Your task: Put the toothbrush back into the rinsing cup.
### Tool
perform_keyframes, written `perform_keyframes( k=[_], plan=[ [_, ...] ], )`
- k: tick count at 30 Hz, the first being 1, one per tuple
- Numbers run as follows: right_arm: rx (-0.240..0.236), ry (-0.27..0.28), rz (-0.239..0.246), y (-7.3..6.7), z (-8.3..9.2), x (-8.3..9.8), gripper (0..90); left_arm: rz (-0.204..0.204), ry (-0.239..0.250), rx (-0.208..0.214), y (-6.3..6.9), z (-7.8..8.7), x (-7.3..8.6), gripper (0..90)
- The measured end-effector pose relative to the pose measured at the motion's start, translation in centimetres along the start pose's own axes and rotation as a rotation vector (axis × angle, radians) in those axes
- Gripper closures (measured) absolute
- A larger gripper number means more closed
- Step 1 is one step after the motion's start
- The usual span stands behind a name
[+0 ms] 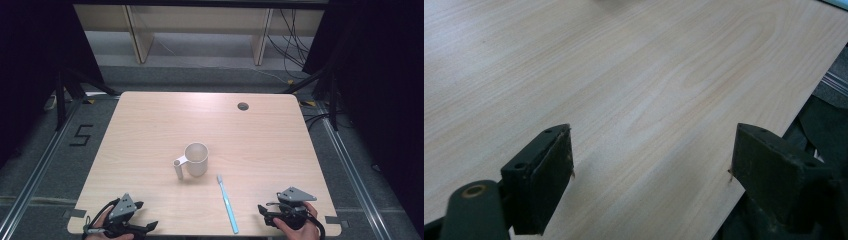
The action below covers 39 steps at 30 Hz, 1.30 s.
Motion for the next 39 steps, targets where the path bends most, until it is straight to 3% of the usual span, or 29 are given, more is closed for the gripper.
perform_keyframes(
  k=[1, 3, 4, 5, 6, 8, 12, 14, 16, 19, 20, 22, 23, 24, 28, 29, 32, 33, 36, 37, 39],
  plan=[
    [-0.001, -0.006, -0.03, -0.1, 0.0, 0.1, 20.3, 0.005, 0.0, -0.002, 0.0, 0.0, 0.0, 15.9],
    [0.017, -0.001, -0.022, 0.0, 0.1, 0.0, 20.4, 0.007, 0.011, 0.001, 0.0, 0.0, -0.1, 15.9],
    [0.01, 0.004, -0.06, -0.3, -0.1, 0.1, 20.6, 0.02, 0.019, 0.001, 0.1, 0.0, -0.2, 15.9],
    [0.042, -0.003, -0.02, 0.2, 0.1, 0.1, 20.8, 0.028, 0.025, 0.003, 0.2, -0.1, -0.3, 15.9],
    [0.041, 0.002, -0.029, 0.1, 0.0, 0.1, 20.9, 0.014, 0.013, -0.001, 0.1, -0.1, -0.3, 15.9],
    [0.034, -0.002, -0.036, 0.1, 0.0, 0.1, 20.9, 0.023, 0.031, 0.02, 0.5, -0.3, -0.6, 15.8],
    [0.051, 0.015, 0.013, 0.5, -0.1, -0.1, 21.1, 0.021, 0.054, 0.051, 1.9, -0.8, -1.8, 15.8],
    [0.049, 0.013, 0.006, 0.4, -0.1, -0.1, 21.1, 0.016, 0.058, 0.067, 2.3, -1.0, -2.3, 15.8],
    [-0.005, 0.006, -0.01, 0.1, -0.3, 0.0, 21.3, 0.006, 0.049, 0.076, 2.8, -1.3, -3.0, 16.4],
    [0.028, 0.0, -0.025, 0.2, -0.1, 0.0, 21.3, 0.013, 0.033, 0.081, 3.4, -2.0, -3.9, 18.6],
    [0.019, 0.006, -0.002, 0.2, -0.3, 0.0, 21.4, 0.01, 0.014, 0.096, 3.8, -2.4, -4.7, 19.0],
    [0.021, 0.01, -0.005, 0.2, -0.3, 0.0, 21.5, 0.025, 0.026, 0.112, 4.5, -2.9, -5.6, 19.7],
    [0.022, -0.002, -0.024, 0.1, -0.1, 0.1, 21.5, 0.006, 0.008, 0.115, 4.6, -3.1, -5.9, 20.3],
    [0.027, -0.003, -0.027, 0.2, -0.1, 0.1, 21.5, 0.011, 0.017, 0.125, 5.1, -3.3, -6.4, 20.6],
    [-0.005, -0.006, 0.006, 0.2, -0.2, 0.0, 21.7, -0.003, 0.007, 0.139, 5.9, -3.6, -7.5, 22.5],
    [0.029, -0.003, -0.019, 0.3, -0.1, 0.1, 21.7, -0.008, -0.001, 0.146, 6.4, -3.9, -8.2, 23.5],
    [0.02, -0.01, -0.044, 0.0, 0.0, 0.2, 21.9, -0.02, -0.011, 0.149, 6.7, -4.2, -8.7, 24.6],
    [0.029, 0.006, -0.022, 0.2, -0.1, 0.0, 21.9, -0.035, -0.017, 0.156, 7.1, -4.6, -9.4, 25.4],
    [0.029, -0.003, -0.033, 0.3, 0.0, 0.1, 22.0, -0.005, -0.005, 0.199, 7.7, -5.0, -10.4, 28.7],
    [0.038, 0.006, -0.008, 0.5, 0.0, 0.0, 22.0, -0.008, -0.015, 0.204, 7.9, -5.3, -10.7, 28.5],
    [0.006, 0.008, -0.014, 0.4, -0.1, 0.0, 22.1, -0.019, -0.029, 0.196, 8.1, -5.5, -11.2, 28.5]
  ],
)
Point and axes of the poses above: each handheld gripper's, and its own axes: z roughly backward along the jaws, x roughly out of its underside, y roughly to its right, the point moved 7 cm from there along -z, roughly forward along the jaws, and after that the axes turned 12 degrees about -y, right-handed, at the moved point
